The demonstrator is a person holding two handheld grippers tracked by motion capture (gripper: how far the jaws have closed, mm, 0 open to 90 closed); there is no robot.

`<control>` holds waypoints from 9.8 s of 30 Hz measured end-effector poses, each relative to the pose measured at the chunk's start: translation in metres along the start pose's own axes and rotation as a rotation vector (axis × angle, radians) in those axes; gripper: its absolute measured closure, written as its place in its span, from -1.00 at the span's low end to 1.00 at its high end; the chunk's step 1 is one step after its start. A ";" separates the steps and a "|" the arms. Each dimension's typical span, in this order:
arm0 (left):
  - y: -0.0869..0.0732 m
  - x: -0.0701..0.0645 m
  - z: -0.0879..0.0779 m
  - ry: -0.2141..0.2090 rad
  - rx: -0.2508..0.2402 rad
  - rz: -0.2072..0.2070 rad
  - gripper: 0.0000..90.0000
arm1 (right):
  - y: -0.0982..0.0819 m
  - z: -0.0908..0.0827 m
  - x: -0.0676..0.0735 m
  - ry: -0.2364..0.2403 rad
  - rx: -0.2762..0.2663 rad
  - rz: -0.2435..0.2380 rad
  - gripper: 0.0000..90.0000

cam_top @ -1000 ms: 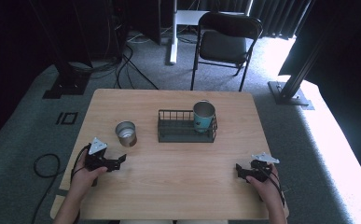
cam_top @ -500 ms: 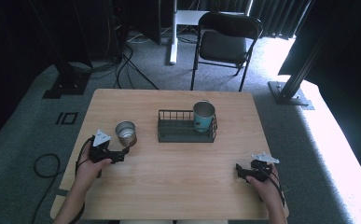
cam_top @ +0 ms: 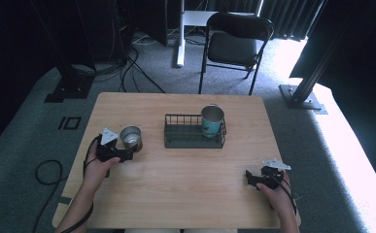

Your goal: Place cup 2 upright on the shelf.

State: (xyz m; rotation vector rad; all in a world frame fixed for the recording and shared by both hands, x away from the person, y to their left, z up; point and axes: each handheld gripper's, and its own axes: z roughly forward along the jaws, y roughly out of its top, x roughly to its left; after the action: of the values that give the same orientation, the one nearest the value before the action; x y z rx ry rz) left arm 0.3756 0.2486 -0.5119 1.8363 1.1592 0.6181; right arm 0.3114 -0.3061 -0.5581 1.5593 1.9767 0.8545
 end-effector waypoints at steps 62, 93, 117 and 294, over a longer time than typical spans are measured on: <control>0.035 -0.006 0.017 0.009 0.022 0.017 -0.69 | -0.001 -0.001 -0.001 0.009 0.001 -0.009 -0.76; 0.137 -0.037 -0.017 -0.079 -0.095 0.086 -0.69 | -0.001 -0.001 -0.001 0.009 0.001 -0.009 -0.76; 0.171 -0.083 -0.001 -0.147 -0.151 0.113 -0.69 | -0.001 -0.001 -0.001 0.009 0.000 -0.008 -0.76; -0.037 -0.030 -0.032 -0.061 0.015 -0.057 -0.94 | -0.001 0.000 -0.001 0.009 -0.001 -0.012 -0.76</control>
State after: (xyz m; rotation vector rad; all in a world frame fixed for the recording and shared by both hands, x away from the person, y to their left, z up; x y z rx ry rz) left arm 0.3202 0.2417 -0.5264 1.8159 1.1744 0.5191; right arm 0.3109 -0.3076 -0.5583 1.5449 1.9895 0.8587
